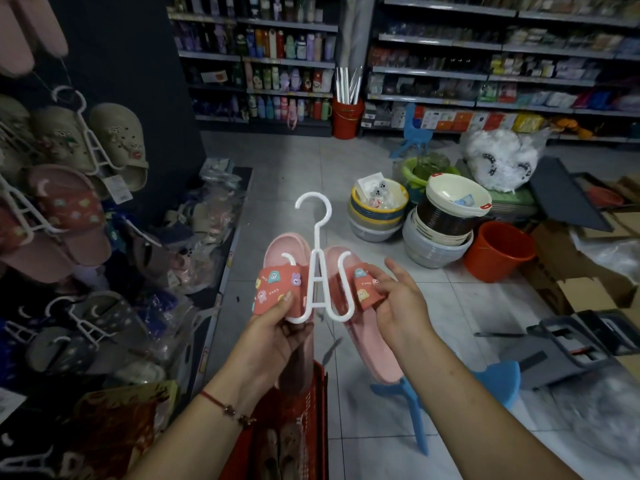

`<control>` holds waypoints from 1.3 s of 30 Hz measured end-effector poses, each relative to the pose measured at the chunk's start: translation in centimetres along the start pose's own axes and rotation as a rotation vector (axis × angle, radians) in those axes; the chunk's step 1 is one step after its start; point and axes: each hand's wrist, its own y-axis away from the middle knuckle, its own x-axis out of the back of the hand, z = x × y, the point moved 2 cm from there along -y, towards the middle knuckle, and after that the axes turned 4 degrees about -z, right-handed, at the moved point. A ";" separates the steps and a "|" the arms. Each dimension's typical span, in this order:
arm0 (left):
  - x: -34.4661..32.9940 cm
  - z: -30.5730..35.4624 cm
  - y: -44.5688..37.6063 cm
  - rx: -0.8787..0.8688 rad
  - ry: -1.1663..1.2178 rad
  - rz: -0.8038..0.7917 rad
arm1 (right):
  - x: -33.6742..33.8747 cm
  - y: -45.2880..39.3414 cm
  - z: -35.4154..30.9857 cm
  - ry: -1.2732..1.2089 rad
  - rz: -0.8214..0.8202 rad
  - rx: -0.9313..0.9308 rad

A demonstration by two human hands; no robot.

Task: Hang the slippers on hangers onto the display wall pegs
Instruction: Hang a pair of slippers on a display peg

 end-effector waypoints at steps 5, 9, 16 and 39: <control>1.0 -0.8 0.9 0.010 -0.088 0.002 | -0.5 -1.1 -0.4 -0.025 0.112 -0.013; 2.0 -2.4 1.3 0.025 -0.151 0.070 | -1.6 -2.0 -1.1 -0.091 0.123 -0.026; 3.2 -3.6 1.5 0.105 -0.145 0.160 | -3.9 -1.9 -0.1 -0.197 0.044 -0.045; 3.9 -0.6 -1.0 -0.142 0.067 0.126 | -2.6 2.5 4.9 0.059 -0.141 -0.079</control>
